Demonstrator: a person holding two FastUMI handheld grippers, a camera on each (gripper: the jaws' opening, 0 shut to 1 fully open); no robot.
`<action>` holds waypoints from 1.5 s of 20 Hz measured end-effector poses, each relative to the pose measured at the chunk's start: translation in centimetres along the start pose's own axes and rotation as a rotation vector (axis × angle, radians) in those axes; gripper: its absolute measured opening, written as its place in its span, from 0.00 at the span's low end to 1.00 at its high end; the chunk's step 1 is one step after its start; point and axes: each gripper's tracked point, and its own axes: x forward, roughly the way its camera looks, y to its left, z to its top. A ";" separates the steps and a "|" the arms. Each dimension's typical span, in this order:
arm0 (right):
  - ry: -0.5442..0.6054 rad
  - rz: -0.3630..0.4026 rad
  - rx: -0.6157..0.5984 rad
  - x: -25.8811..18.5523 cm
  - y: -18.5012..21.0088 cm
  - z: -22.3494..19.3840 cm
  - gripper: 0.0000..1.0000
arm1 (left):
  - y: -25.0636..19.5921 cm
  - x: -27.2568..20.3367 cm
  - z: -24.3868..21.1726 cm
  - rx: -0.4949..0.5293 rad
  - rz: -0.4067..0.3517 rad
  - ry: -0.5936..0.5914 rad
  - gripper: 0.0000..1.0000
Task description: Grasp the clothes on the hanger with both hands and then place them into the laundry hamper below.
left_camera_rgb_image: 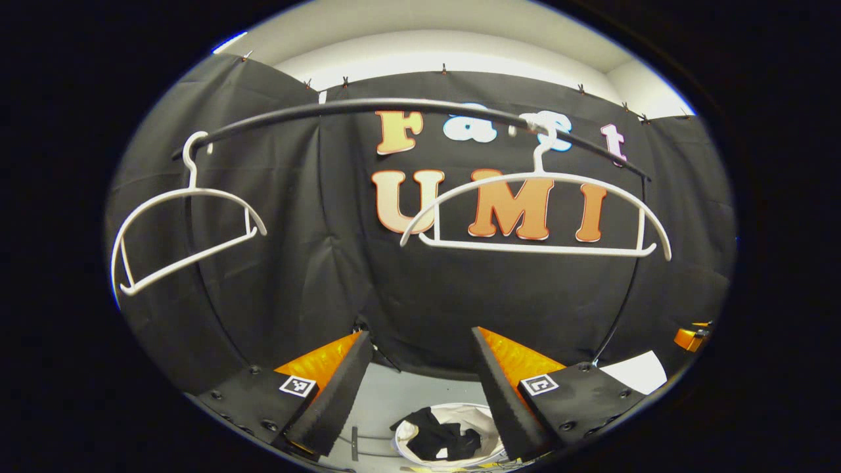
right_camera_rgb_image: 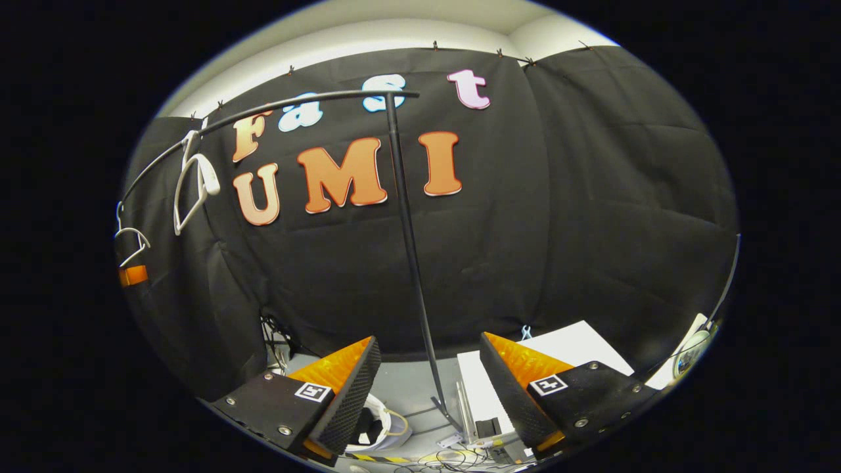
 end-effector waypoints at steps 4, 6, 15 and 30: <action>-0.104 -0.002 0.005 -2.1 -0.3 4.9 0.94 | -0.1 -0.9 2.9 0.006 0.006 -0.066 0.97; -0.153 0.003 0.004 -3.1 -0.1 7.2 0.94 | -0.2 -1.1 4.2 0.011 0.013 -0.093 0.95; -0.277 -0.006 -0.009 -6.4 0.8 12.6 1.00 | -0.4 -2.1 9.2 0.026 -0.001 -0.192 0.99; -0.354 -0.033 -0.032 -7.9 3.8 12.6 1.00 | 3.8 -2.6 10.7 0.066 0.038 -0.265 0.97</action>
